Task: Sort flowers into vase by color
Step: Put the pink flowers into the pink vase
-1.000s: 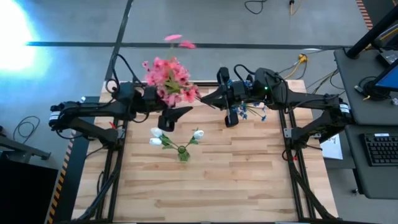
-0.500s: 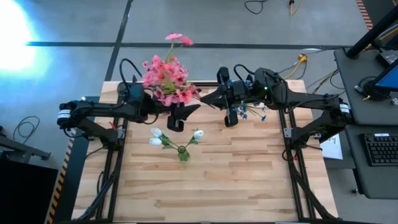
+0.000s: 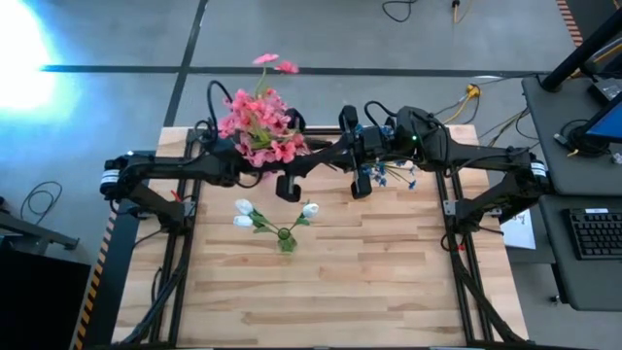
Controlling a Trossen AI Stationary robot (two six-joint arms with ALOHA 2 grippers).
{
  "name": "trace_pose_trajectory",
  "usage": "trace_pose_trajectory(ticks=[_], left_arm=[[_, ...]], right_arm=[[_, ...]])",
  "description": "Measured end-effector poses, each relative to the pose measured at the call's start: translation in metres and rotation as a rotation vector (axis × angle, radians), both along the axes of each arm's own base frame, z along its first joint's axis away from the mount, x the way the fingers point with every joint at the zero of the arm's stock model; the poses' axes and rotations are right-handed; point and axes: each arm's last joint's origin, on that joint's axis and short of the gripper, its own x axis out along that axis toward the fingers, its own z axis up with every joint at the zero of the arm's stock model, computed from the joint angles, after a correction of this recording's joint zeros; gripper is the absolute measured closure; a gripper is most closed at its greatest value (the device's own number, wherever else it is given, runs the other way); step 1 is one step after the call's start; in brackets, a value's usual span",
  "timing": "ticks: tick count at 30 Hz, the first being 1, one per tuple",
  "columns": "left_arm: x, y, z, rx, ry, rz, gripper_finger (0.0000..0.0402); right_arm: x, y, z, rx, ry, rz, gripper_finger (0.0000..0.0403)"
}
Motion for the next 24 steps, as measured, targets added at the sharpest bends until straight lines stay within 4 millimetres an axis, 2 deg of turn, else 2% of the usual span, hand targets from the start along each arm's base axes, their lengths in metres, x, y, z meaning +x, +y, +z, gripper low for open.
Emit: trace_pose_trajectory(ticks=[3,4,12,21,24], left_arm=[[0.000,0.000,0.000,0.008,-0.001,0.004,0.0382],[-0.001,0.000,0.000,0.008,0.000,0.004,0.0390],[-0.004,0.000,0.001,-0.006,0.014,-0.003,0.0398],[-0.010,-0.001,0.005,-0.012,0.034,-0.004,0.0401],[-0.017,-0.001,0.008,-0.014,0.064,-0.004,0.0400]], right_arm=[[0.000,0.000,-0.001,0.001,0.010,-0.001,0.0394],[0.000,0.000,-0.001,0.001,0.009,-0.004,0.0394],[0.001,0.000,-0.001,0.017,0.013,-0.012,0.0387],[0.001,-0.001,-0.001,0.056,0.022,-0.010,0.0318],[0.001,-0.002,-0.001,0.064,0.016,-0.060,0.0296]])
